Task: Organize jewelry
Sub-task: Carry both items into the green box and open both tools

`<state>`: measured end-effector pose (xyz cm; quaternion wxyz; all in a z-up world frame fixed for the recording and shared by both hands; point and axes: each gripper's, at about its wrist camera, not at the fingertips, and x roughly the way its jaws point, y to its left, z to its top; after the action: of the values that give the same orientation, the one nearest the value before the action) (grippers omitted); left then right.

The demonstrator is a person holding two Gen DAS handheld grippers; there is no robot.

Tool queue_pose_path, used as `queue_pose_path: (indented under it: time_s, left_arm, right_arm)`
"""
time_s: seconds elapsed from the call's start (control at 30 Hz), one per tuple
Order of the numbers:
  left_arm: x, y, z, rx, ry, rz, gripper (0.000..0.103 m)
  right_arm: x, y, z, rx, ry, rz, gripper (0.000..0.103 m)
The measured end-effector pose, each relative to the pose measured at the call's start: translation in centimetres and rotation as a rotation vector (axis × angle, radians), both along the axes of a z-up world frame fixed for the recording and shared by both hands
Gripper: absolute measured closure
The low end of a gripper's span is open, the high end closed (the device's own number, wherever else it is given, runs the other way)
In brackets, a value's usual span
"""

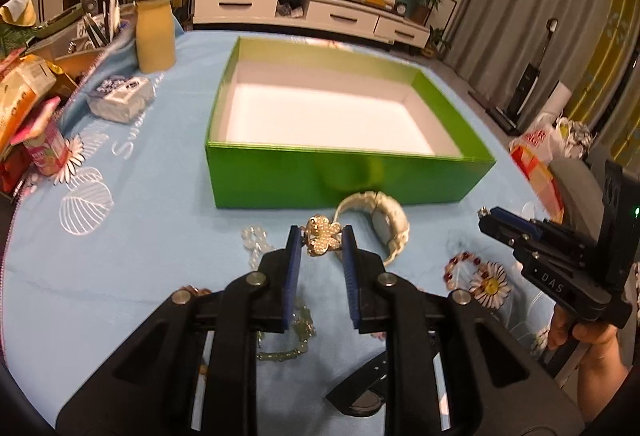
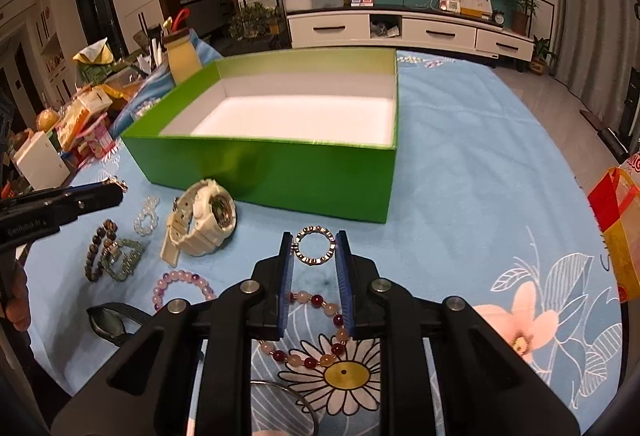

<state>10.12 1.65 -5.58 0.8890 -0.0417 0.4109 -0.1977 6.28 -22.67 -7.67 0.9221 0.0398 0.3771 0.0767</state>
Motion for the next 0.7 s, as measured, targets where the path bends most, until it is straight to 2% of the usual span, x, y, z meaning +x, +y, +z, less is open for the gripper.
queue_pose_path:
  time_s: [0.27, 0.5, 0.7]
  left_arm:
    - [1.4, 0.1, 2.6, -0.022, -0.048, 0.018, 0.083]
    - [3.8, -1.5, 4.4, -0.032, -0.083, -0.001, 0.083]
    - [7.3, -2.6, 3.8, -0.039, -0.048, 0.011, 0.083]
  right_arm:
    - [-0.1, -0.7, 2.4, 0.028, -0.062, -0.007, 0.082]
    - [1.8, -0.4, 4.4, 0.043, -0.111, -0.003, 0.082]
    - [5.0, 0.2, 5.4, 0.068, -0.125, 0.014, 0.082]
